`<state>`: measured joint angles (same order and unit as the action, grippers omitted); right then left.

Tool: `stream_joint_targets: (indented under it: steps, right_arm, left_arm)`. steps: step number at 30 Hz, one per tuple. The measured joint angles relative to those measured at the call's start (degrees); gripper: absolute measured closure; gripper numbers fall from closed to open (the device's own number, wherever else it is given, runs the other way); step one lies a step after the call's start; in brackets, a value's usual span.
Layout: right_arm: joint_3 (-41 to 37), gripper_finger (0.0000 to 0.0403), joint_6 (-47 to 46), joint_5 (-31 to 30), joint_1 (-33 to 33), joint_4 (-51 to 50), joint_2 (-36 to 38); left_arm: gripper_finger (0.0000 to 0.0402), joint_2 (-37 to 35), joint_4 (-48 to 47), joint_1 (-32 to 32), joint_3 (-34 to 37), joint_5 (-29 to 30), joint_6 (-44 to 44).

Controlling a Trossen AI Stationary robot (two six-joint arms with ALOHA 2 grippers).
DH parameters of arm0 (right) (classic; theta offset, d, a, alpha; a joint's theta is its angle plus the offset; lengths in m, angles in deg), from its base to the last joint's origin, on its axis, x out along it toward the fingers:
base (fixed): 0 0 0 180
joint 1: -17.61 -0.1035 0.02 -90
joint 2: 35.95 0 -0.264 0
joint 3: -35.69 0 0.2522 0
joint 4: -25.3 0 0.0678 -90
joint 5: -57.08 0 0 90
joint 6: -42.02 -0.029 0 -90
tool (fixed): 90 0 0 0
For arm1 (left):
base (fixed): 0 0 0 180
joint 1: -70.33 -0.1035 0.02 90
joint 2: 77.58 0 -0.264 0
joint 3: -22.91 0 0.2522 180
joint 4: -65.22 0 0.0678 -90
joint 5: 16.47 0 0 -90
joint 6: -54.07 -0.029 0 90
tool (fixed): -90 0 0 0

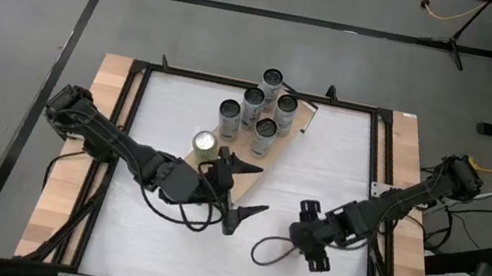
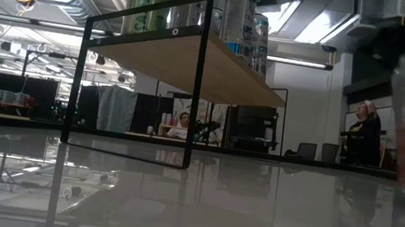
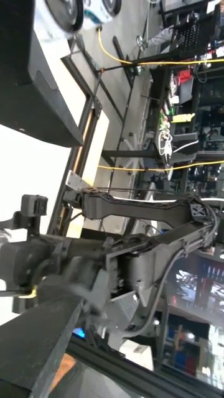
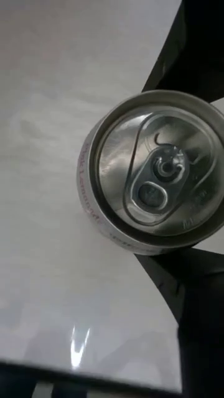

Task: Place canned beverage on shelf
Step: Put the pink soda can on the shelf, aligned with the black soda can

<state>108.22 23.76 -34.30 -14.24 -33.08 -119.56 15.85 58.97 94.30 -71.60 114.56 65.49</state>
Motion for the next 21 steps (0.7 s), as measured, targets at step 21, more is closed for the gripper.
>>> stream_joint_targets:
  steps: [21]
  right_arm:
    - [23.2,0.012,22.2,3.5,18.4,-0.5,0.0]
  left_arm:
    - [0.0001,-20.7,-33.0,-1.0,0.0,-4.2,-4.1]
